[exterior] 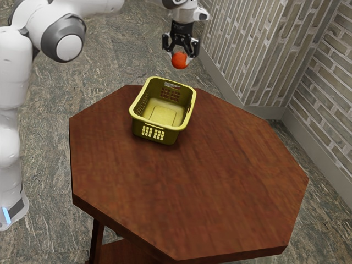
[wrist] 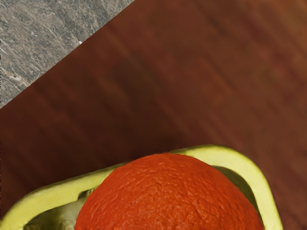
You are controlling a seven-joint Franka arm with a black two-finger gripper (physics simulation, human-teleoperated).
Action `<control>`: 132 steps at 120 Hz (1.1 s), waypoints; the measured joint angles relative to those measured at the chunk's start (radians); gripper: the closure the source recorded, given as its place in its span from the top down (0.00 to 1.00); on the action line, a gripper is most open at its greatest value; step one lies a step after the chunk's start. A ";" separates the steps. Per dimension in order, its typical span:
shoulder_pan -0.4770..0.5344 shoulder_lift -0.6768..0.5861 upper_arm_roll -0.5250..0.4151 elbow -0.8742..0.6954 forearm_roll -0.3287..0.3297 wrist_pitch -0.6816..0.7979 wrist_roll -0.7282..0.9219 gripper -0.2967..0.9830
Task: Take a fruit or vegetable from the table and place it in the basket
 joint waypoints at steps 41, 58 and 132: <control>0.000 -0.014 -0.030 -0.039 -0.004 -0.179 -0.007 0.39; -0.001 -0.016 -0.045 -0.087 -0.005 -0.219 -0.011 0.39; -0.001 -0.006 -0.058 -0.104 -0.017 -0.232 -0.020 0.72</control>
